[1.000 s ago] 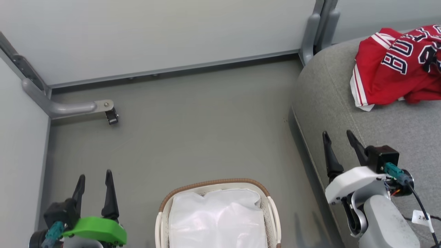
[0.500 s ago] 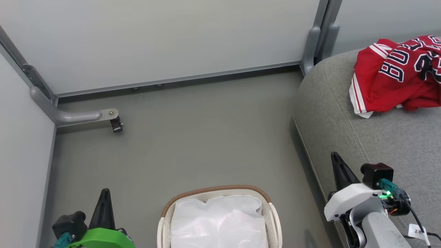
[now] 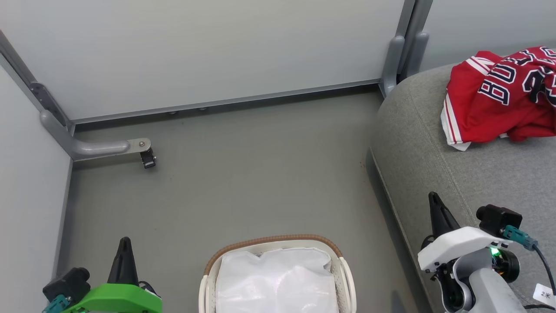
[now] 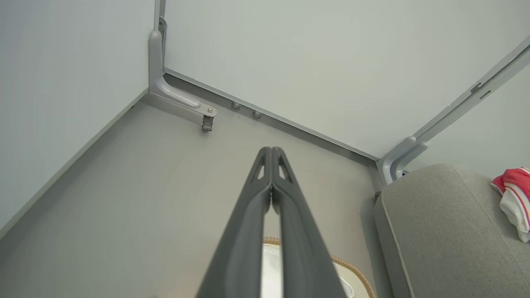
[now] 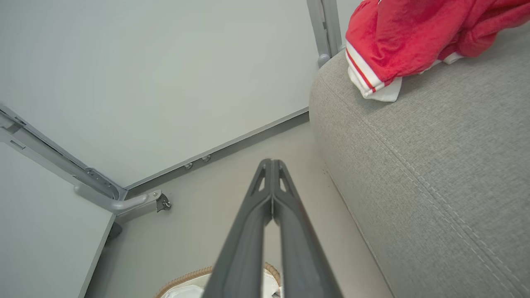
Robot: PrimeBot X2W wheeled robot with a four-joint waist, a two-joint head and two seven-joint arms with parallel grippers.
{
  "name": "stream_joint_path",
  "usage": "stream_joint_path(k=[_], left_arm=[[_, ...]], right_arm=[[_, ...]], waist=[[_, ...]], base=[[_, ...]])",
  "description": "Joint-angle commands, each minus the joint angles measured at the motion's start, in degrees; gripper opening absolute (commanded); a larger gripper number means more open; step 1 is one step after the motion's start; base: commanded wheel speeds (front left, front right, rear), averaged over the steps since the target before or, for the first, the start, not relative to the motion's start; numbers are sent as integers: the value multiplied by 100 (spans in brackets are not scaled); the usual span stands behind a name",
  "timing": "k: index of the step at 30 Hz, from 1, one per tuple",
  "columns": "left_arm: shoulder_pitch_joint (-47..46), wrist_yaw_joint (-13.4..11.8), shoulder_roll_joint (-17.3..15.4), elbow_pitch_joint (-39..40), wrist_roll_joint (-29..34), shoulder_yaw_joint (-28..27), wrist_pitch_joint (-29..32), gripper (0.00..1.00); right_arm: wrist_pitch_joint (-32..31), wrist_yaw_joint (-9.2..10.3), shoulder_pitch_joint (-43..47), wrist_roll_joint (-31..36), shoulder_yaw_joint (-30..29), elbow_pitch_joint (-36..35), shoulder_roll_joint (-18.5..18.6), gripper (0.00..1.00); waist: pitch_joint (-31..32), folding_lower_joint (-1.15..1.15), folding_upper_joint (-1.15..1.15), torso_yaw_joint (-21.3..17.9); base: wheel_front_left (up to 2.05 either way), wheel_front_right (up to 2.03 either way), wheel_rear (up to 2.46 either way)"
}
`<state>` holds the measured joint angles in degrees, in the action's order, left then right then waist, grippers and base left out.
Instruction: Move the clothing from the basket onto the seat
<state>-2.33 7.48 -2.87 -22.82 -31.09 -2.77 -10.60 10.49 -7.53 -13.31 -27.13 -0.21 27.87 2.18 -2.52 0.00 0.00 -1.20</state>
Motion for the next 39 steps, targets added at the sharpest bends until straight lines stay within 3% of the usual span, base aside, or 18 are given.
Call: stream_joint_path(k=[1,39], left_arm=[[-104,0,-23,111,-229,-33,46,0],[-275,1,-16,489,-2992,-198,828,0]], right_arm=[[-53,1,-20,-248,-38,-147,33,0],[-826,3,326,-3191,-317,-749,58,0]], waist=[[3,0,0,2],[83,0,0,43]], base=[[0,0,0],[0,0,0]])
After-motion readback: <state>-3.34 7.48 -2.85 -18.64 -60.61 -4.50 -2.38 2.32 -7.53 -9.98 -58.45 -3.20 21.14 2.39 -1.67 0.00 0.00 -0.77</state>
